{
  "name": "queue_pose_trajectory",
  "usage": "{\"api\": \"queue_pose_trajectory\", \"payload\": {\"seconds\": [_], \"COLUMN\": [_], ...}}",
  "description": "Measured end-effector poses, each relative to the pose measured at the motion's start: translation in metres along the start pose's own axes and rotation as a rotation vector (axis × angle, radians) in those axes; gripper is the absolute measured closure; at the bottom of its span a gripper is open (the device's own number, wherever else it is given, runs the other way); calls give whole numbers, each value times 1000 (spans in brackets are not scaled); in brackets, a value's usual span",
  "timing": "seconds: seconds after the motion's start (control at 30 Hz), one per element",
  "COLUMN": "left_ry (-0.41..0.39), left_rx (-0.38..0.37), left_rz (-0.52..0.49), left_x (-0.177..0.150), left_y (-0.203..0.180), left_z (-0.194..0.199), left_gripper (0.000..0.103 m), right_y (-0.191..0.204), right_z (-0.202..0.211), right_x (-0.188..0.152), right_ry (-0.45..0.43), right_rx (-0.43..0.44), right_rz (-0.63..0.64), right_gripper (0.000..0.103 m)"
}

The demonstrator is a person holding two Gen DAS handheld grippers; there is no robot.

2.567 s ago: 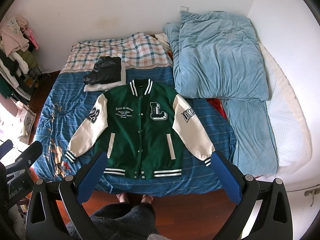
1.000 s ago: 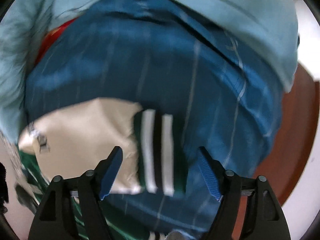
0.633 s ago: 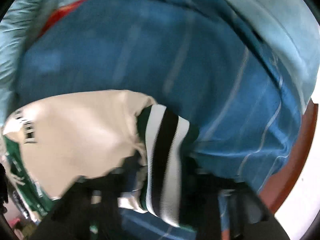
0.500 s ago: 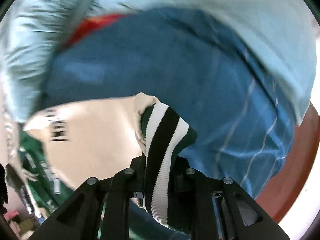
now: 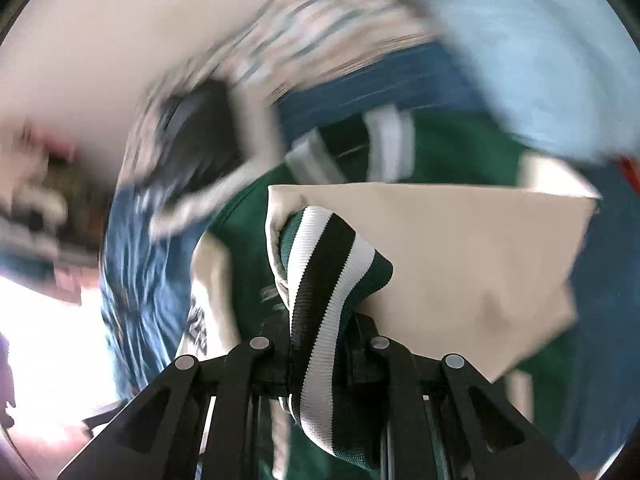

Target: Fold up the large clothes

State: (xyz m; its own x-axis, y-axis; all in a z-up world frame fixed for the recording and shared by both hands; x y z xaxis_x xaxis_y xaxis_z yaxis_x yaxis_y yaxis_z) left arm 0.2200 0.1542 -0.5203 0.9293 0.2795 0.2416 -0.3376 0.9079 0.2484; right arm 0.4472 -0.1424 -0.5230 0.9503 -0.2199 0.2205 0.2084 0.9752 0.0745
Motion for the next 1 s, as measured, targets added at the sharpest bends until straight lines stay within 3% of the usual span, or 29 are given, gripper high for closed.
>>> {"api": "queue_pose_trajectory", "payload": {"seconds": [0.1, 0.17, 0.23, 0.33, 0.37, 0.4, 0.47, 0.53, 0.63, 0.73, 0.77, 0.83, 0.93, 1.0], "left_ry": [19, 39, 57, 116, 136, 155, 181, 208, 258, 248, 233, 203, 115, 41], "left_rx": [46, 66, 78, 63, 33, -14, -145, -294, -507, -637, -657, -584, -437, -412], "left_rz": [57, 94, 132, 209, 244, 296, 427, 568, 725, 846, 866, 855, 808, 806], "left_x": [-12, -25, -36, -58, -64, -74, -93, -111, -117, -100, -93, -71, -33, -1], "left_y": [43, 67, 88, 114, 120, 127, 139, 142, 128, 111, 107, 101, 110, 128], "left_z": [-15, -24, -31, -38, -40, -40, -43, -52, -85, -117, -123, -139, -147, -145], "left_gripper": [0, 0, 0, 0, 0, 0, 1, 1, 1, 7, 11, 29, 83, 88], "right_y": [93, 134, 156, 170, 166, 161, 135, 110, 53, 3, -12, -40, -51, -47], "right_z": [-70, -119, -145, -160, -149, -139, -110, -91, -74, -74, -74, -80, -84, -86], "right_x": [-12, -18, -33, -47, -49, -51, -58, -67, -87, -100, -103, -114, -121, -122], "right_ry": [58, 119, 171, 157, 144, 144, 141, 146, 163, 194, 211, 236, 241, 235], "right_rx": [-54, -73, -97, -163, -102, -46, 70, 104, 41, -19, -28, -55, -87, -95], "right_rz": [181, 253, 316, 405, 391, 369, 280, 231, 165, 104, 78, 26, 9, 12], "right_gripper": [86, 86, 85, 76, 64, 42, 28, 28, 28, 28, 28, 28, 28, 28]}}
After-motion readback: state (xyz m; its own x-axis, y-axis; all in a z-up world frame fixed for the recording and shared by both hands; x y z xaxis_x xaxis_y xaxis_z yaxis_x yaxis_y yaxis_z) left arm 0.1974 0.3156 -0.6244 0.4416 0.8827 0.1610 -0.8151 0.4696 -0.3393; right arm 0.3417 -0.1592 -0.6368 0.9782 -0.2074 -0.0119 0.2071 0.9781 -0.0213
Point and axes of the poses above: each gripper's, at about its wrist camera, not at the fingertips, and z roughly against the way its jaws point, y to its left, x to its top, the point moved 4 cm from there along -z, roughly the way its jaws point, and after that the axes turned 15 degrees about -x, right-handed, at the moved point
